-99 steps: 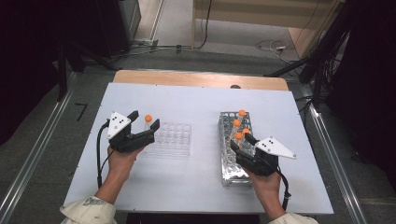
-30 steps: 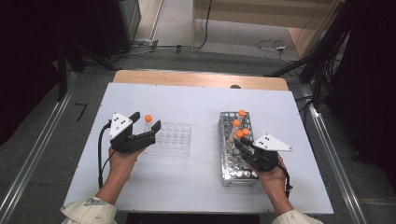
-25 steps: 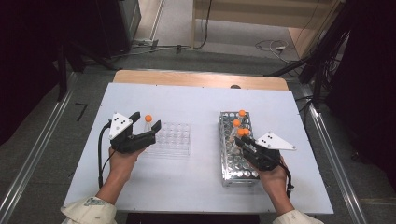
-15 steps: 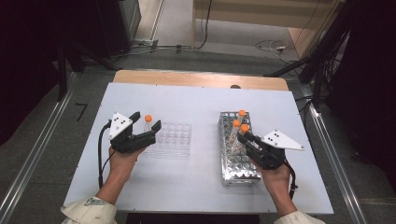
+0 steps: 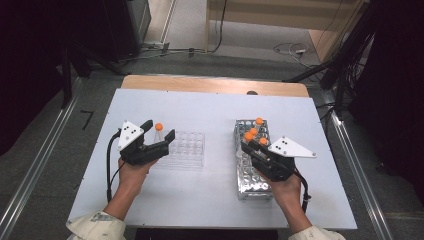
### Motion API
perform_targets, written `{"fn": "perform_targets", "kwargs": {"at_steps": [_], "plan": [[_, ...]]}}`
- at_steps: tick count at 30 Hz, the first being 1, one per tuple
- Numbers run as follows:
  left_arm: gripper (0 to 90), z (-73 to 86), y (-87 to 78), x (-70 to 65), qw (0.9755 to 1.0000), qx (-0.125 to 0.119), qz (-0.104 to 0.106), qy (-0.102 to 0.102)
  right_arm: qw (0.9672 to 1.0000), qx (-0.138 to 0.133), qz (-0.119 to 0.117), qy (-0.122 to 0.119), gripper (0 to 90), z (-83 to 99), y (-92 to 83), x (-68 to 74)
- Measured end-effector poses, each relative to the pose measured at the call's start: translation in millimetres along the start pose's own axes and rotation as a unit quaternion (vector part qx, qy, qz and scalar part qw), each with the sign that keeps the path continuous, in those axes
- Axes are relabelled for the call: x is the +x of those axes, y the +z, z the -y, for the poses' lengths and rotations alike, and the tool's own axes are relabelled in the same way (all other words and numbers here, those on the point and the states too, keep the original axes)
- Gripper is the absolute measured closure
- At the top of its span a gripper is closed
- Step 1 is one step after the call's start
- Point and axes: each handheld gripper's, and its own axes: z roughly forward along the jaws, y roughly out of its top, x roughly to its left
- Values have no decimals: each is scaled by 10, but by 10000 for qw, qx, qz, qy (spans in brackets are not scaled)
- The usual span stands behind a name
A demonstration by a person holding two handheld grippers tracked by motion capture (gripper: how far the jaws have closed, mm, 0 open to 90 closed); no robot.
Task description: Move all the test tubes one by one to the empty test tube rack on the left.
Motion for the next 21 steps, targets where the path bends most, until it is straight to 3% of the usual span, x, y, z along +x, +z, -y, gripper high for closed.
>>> {"fn": "perform_targets", "kwargs": {"at_steps": [21], "plan": [[182,-23,2,-217,9990,79,413,173,9981,312,-435,-308,724,-18,437,360]]}}
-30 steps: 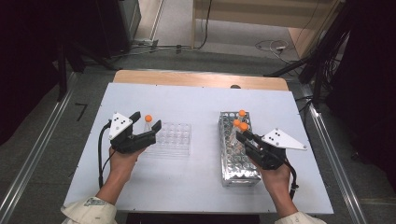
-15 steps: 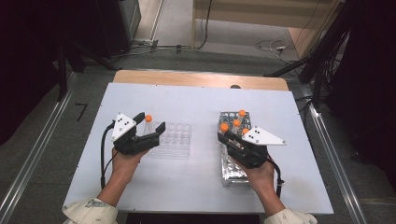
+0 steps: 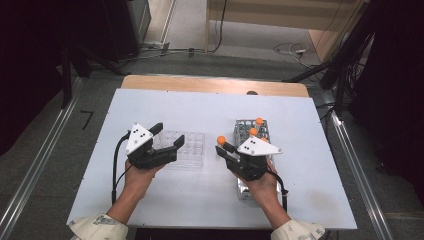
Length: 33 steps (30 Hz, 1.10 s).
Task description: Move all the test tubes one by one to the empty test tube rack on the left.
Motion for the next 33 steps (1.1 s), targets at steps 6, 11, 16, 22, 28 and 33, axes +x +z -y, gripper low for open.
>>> {"fn": "perform_targets", "kwargs": {"at_steps": [6,11,16,22,28,33], "plan": [[182,2,15,-74,9999,29,151,50,9999,107,-47,-112,724,-6,98,75],[181,-8,46,-173,9993,38,350,86,9997,175,-70,-146,724,-11,156,119],[236,-10,91,-309,9978,17,639,153,9995,242,-72,-189,724,-7,188,137],[289,10,157,-459,9953,94,932,255,9993,289,-86,-230,724,3,208,153],[410,3,190,-525,9932,99,1128,287,9991,301,-120,-262,724,5,220,179],[525,6,222,-541,9918,137,1237,294,9990,307,-156,-274,724,5,224,193]]}}
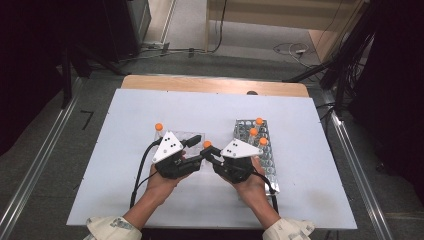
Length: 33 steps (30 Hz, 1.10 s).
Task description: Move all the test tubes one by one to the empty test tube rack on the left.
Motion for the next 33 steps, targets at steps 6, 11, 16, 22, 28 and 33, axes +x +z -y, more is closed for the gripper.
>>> {"fn": "perform_targets", "kwargs": {"at_steps": [6,11,16,22,28,33], "plan": [[638,2,39,-4,9999,79,107,51,10000,-17,-23,17,723,-2,-6,-4],[687,-10,62,2,9998,95,151,84,10000,-28,-29,33,722,-2,-15,-17],[695,-20,69,2,9997,110,161,111,10000,-36,-14,66,697,-4,-24,-21],[696,-71,20,68,9999,37,69,70,9993,-132,-98,338,533,-19,-51,-63],[696,-163,-80,184,9998,-139,-131,-44,9986,-268,24,457,428,-26,-99,-121],[695,-229,-170,301,9989,-293,-322,-145,9980,-341,108,521,382,-30,-141,-153]]}}
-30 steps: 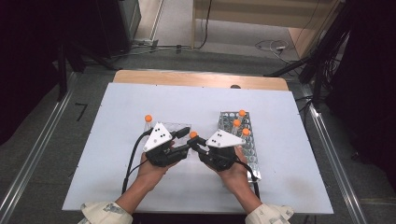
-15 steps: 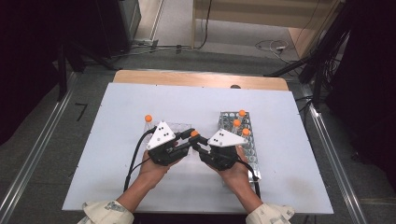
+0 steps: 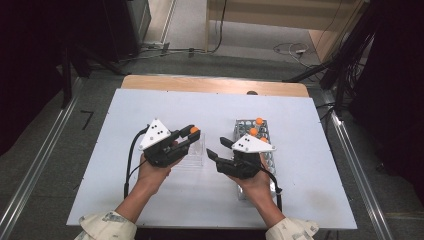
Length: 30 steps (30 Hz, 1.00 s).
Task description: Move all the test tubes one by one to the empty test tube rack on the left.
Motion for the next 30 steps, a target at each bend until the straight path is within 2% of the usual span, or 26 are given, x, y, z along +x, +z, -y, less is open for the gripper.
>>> {"fn": "perform_targets", "kwargs": {"at_steps": [6,12,16,23,30], "plan": [[695,-56,-63,143,9996,-126,-259,-73,10000,-13,58,31,376,-5,-21,-14],[695,-74,-122,288,9985,-153,-504,-160,10000,26,56,48,364,-7,-30,-25],[695,-61,-124,358,9975,-125,-681,-142,10000,32,73,50,352,-7,-30,-26],[694,-15,-120,486,9949,-83,-996,-133,9999,63,124,89,317,-5,-37,-26],[694,61,-100,591,9913,-33,-1312,-70,9997,36,200,101,271,-4,-42,-50]]}}
